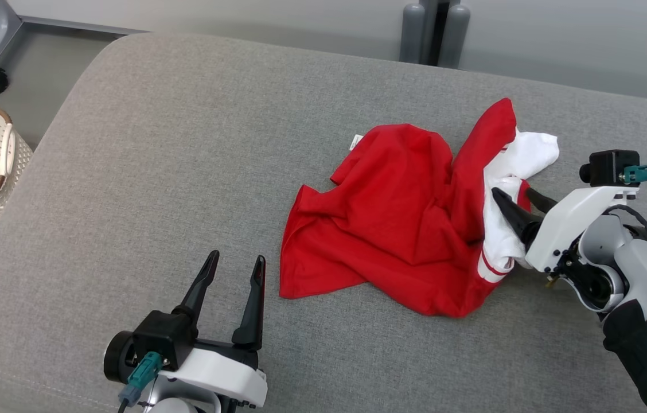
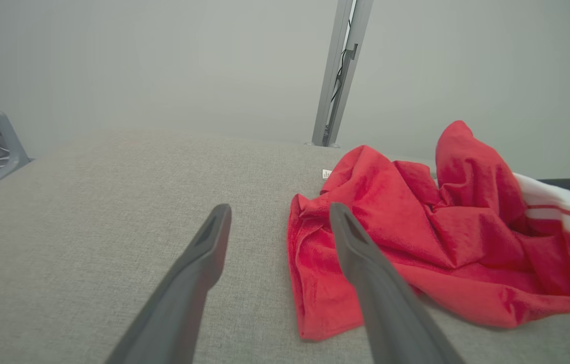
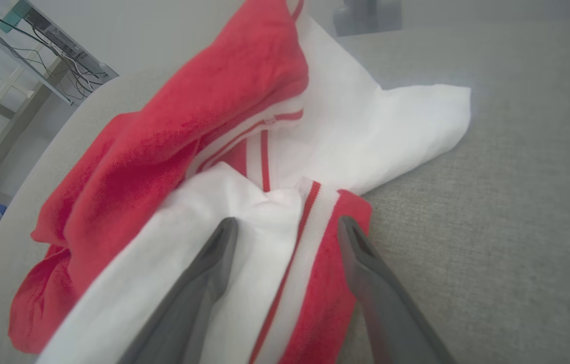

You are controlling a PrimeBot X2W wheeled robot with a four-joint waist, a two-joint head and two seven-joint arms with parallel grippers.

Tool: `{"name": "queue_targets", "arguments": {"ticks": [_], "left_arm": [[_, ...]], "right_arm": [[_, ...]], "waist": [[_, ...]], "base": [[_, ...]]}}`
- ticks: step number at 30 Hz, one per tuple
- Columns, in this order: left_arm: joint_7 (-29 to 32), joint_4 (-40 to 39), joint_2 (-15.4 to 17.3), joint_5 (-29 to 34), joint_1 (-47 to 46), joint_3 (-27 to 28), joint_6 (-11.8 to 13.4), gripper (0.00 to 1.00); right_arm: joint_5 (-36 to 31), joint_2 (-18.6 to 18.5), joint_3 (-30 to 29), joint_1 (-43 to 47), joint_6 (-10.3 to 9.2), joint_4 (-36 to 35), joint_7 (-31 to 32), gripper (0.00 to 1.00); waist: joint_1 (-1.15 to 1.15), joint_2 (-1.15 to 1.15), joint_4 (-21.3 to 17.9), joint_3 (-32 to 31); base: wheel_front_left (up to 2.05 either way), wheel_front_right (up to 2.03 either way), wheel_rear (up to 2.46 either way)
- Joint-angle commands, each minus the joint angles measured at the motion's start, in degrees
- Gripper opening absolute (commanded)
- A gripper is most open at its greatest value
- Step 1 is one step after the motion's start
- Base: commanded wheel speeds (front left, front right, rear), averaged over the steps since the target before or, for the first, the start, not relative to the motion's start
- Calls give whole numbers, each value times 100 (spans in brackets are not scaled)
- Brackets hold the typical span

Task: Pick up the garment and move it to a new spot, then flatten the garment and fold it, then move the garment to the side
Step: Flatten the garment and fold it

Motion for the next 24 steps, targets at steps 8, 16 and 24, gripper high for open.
{"name": "queue_targets", "arguments": {"ticks": [8, 16, 24], "left_arm": [[-19, 32, -4, 54, -136, 9, 17, 100], [-24, 50, 13, 64, -162, 30, 41, 100], [-25, 33, 5, 78, -89, -11, 42, 100]], "right_arm": [[382, -176, 497, -137, 1, -163, 29, 45], [532, -313, 818, -253, 1, -117, -382, 0], [813, -558, 758, 60, 1, -487, -1086, 0]], "waist": [[0, 0, 85, 97], [0, 0, 24, 126], [0, 0, -184, 38]], "base": [[0, 0, 0], [0, 0, 0], [0, 0, 0]]}}
